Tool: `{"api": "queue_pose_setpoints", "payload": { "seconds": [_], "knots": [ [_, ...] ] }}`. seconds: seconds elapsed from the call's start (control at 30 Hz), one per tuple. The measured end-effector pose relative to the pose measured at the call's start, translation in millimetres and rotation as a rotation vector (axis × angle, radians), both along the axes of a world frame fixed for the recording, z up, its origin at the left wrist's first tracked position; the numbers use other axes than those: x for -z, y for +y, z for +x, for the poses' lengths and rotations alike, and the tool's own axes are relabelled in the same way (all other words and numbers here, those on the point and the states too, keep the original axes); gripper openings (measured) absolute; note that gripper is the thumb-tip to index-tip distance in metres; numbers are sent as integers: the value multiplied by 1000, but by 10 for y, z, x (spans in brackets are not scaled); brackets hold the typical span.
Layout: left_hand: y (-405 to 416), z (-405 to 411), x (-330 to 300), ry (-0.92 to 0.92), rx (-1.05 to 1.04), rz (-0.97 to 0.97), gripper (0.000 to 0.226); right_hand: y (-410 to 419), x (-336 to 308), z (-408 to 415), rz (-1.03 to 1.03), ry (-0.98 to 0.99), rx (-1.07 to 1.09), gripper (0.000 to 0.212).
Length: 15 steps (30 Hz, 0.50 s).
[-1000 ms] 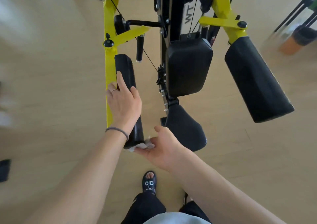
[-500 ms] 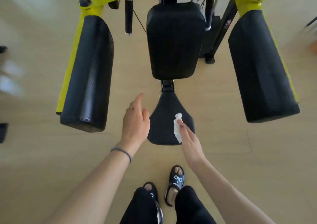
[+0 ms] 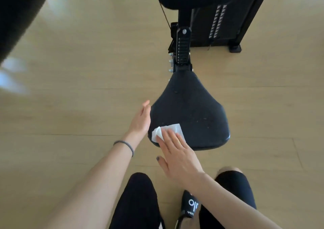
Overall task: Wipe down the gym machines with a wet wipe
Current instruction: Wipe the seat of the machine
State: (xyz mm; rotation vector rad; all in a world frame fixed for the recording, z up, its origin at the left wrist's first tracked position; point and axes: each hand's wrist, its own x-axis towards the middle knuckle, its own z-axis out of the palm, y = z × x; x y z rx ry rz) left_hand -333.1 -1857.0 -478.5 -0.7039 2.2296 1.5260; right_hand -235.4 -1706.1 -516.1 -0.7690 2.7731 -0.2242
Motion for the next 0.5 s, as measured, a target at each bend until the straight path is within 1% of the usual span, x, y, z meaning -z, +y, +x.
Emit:
{"api": "queue_pose_setpoints", "payload": {
  "seconds": [0.07,0.1,0.23,0.3,0.4,0.5],
  "knots": [
    [-25,-78,218,-41,-88,124,39,-103,202,2,-2,57,1,71],
    [-29,-97,286,-25,-88,165,37,-152,255,-28,-20,90,9,71],
    [17,-107,561,56,-68,319,43,-249,369,-174,-84,220,77,66],
    [49,-71,679,74,-69,355,48,-243,440,-118,-95,252,117,66],
    [87,-80,859,166,-44,349,47,-47,509,6,-88,300,201,68],
    [82,-97,942,216,-54,320,53,263,530,-38,-70,323,403,70]
  ]
}}
